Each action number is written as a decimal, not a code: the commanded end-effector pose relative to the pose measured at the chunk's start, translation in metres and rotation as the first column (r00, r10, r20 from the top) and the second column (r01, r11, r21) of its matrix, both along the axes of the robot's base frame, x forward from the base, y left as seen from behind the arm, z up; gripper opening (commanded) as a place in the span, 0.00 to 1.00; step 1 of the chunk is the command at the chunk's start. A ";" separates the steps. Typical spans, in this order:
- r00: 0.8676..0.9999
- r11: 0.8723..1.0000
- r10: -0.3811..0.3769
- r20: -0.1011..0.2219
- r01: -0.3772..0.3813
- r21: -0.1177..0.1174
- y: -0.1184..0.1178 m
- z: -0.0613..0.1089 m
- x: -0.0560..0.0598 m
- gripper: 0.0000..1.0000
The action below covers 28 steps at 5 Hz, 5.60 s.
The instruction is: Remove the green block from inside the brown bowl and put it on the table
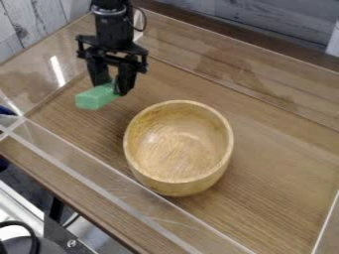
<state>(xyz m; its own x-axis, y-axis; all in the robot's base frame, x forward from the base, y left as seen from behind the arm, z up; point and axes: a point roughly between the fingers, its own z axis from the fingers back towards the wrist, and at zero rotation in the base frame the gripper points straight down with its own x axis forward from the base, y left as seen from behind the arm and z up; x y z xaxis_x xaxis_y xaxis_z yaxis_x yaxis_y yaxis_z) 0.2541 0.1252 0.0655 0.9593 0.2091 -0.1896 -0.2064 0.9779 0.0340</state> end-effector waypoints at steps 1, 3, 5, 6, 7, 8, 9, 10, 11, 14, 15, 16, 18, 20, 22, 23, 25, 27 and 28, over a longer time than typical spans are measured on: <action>0.999 0.999 -0.001 0.052 -0.002 0.051 0.004 0.022 0.012 0.00; 0.999 0.994 0.032 0.017 -0.033 0.104 0.024 0.009 0.033 0.00; 0.999 0.991 0.034 -0.010 -0.033 0.130 0.036 -0.008 0.054 0.00; 0.999 0.990 0.032 -0.019 -0.029 0.141 0.040 -0.012 0.061 0.00; 0.999 0.990 0.042 -0.024 -0.038 0.137 0.041 -0.010 0.064 0.00; 0.998 0.990 0.050 -0.031 -0.046 0.131 0.043 -0.008 0.068 0.00; 0.999 0.989 0.027 -0.036 -0.022 0.147 0.041 -0.016 0.066 0.00; 0.999 0.987 0.005 -0.042 0.002 0.163 0.039 -0.026 0.063 0.00; 1.000 0.981 -0.005 -0.010 0.006 0.192 0.039 -0.005 0.064 1.00; 0.997 0.978 0.009 0.073 -0.023 0.206 0.048 0.055 0.063 1.00; 0.995 0.982 0.016 0.098 -0.034 0.183 0.055 0.067 0.060 1.00; 0.992 0.978 0.043 0.117 -0.066 0.199 0.064 0.073 0.061 1.00; 0.988 0.966 0.086 0.131 -0.115 0.233 0.082 0.070 0.065 0.00; 0.992 0.974 0.053 0.110 -0.076 0.213 0.088 0.027 0.063 0.00; 0.994 0.983 0.065 0.083 -0.078 0.163 0.085 0.003 0.044 0.00; 0.997 0.978 0.045 0.063 -0.057 0.202 0.088 -0.013 0.047 0.00; 0.998 0.973 0.007 0.055 -0.019 0.230 0.082 -0.029 0.056 0.00; 0.998 0.977 0.029 0.059 -0.040 0.209 0.077 -0.033 0.062 0.00; 0.996 0.977 0.068 0.050 -0.077 0.201 0.077 -0.035 0.062 0.00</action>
<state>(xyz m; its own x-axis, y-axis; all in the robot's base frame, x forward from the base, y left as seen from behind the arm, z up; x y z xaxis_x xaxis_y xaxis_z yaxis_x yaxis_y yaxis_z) 0.3087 0.1993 0.0203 0.9435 0.3018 -0.1371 -0.2688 0.9386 0.2162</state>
